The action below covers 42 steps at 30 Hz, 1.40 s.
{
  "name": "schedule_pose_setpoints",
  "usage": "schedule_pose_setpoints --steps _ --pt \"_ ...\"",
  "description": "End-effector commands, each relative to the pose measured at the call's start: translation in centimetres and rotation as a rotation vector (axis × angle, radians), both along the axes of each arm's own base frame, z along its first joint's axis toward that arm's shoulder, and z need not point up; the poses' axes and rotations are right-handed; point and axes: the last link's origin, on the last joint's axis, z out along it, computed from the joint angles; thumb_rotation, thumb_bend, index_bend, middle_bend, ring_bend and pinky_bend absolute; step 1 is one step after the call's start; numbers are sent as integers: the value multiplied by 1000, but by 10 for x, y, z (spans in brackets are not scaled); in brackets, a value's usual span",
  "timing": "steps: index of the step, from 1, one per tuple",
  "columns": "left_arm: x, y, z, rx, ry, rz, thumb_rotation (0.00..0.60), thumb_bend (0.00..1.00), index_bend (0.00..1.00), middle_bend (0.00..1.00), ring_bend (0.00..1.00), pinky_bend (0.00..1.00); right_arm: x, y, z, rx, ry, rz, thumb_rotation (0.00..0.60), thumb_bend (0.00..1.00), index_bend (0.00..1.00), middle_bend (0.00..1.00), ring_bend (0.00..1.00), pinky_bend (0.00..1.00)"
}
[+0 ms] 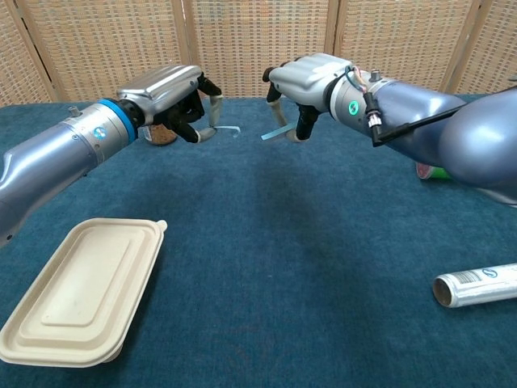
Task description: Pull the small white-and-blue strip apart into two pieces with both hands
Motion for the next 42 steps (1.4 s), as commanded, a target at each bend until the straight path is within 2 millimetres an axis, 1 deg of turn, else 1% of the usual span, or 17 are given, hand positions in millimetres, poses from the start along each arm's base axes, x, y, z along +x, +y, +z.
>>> schedule_pose_setpoints --steps 1,5,9,12,14,15,17,18,19,20,22,26,30,33,38,41,42 --pt "-31 7 23 45 38 36 600 554 782 985 947 1000 -13 -5 3 -10 10 -31 600 672 675 62 0 0" --pt "-59 7 41 60 65 59 600 552 785 985 947 1000 -22 -7 1 -11 17 -49 600 672 674 62 0 0" --pt "-76 4 52 78 91 60 600 529 785 985 946 1000 -28 -8 -2 -7 20 -67 600 672 674 62 0 0" --pt "-93 0 63 93 144 59 600 398 761 916 923 996 -34 -10 -6 -5 23 -89 600 672 674 62 0 0" --pt "-103 -3 69 98 187 64 600 198 622 746 768 917 -38 -11 -8 -5 18 -100 600 620 622 60 0 0" --pt "-105 -3 71 100 201 67 600 128 551 662 686 866 -39 -11 -9 -4 16 -104 600 519 556 50 0 0" --pt "-113 -6 80 115 235 80 600 13 352 383 448 651 -44 -11 -8 -8 13 -128 600 124 229 13 0 0" --pt "-115 -7 84 118 240 85 600 1 296 295 378 575 -44 -11 -7 -13 12 -132 600 33 131 3 0 0" --pt "-115 -7 86 119 243 90 600 0 226 183 285 470 -43 -10 -5 -19 8 -133 600 0 39 0 0 0" --pt "-117 -8 89 119 245 97 600 0 173 96 208 396 -42 -10 -3 -27 1 -133 600 0 4 0 0 0" --pt "-121 -12 98 121 245 115 600 0 115 14 121 319 -41 -8 4 -50 -18 -127 600 0 0 0 0 0" --pt "-127 -20 114 139 237 132 600 0 69 0 49 256 -43 0 21 -68 -62 -111 600 0 0 0 0 0" --pt "-141 -42 147 187 182 179 600 0 23 0 1 201 -70 17 60 -128 -101 -88 600 0 0 0 0 0" --pt "-151 -66 167 225 144 215 600 0 1 0 0 181 -102 29 85 -166 -94 -66 600 0 0 0 0 0" --pt "-164 -99 185 265 93 261 600 0 0 0 0 103 -141 43 113 -195 -102 -43 600 0 0 0 0 0" --pt "-186 -147 199 283 12 378 600 0 0 0 0 21 -192 71 146 -255 -94 -27 600 0 0 0 0 0" --pt "-188 -153 200 281 5 395 600 0 0 0 0 9 -198 76 150 -261 -96 -24 600 0 0 0 0 0"
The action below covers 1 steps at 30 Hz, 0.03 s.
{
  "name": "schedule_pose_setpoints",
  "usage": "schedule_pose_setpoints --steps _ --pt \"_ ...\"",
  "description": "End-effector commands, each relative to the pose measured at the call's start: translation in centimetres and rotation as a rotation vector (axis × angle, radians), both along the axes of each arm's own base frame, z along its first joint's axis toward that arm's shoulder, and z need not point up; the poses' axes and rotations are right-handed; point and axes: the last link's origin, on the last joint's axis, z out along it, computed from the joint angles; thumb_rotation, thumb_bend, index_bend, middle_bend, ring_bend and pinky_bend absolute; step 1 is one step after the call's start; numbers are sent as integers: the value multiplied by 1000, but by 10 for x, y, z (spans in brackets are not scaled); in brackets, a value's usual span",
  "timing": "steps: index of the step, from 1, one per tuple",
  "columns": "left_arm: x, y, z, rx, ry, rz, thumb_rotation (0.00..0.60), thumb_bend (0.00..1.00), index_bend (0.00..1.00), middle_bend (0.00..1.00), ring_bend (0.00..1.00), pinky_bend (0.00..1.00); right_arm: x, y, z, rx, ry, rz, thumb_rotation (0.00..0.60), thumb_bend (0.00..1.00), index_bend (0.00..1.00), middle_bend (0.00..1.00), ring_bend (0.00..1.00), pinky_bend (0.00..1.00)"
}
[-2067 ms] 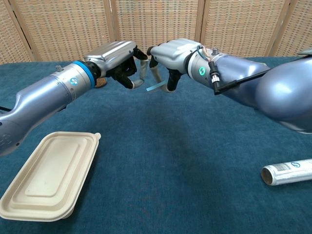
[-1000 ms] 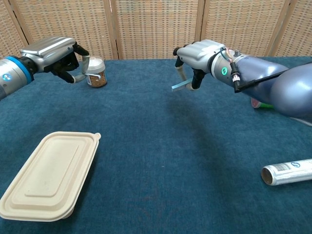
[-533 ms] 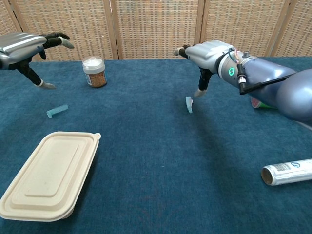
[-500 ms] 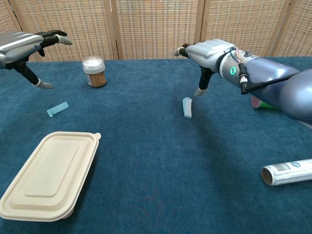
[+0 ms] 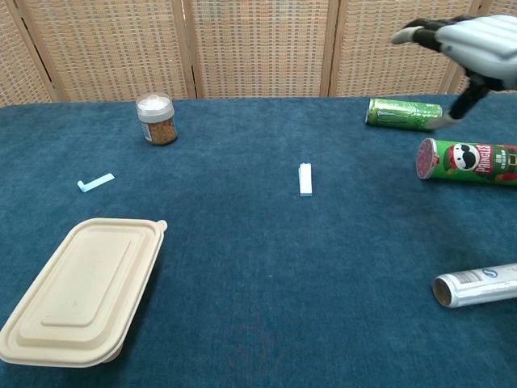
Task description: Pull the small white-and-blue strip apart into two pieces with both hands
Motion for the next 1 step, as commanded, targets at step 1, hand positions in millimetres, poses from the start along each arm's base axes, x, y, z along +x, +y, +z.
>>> schedule_pose_setpoints --steps 1 --pt "-24 -54 18 27 -81 131 600 0 0 0 0 1 -64 43 40 -64 21 16 600 0 0 0 0 0"
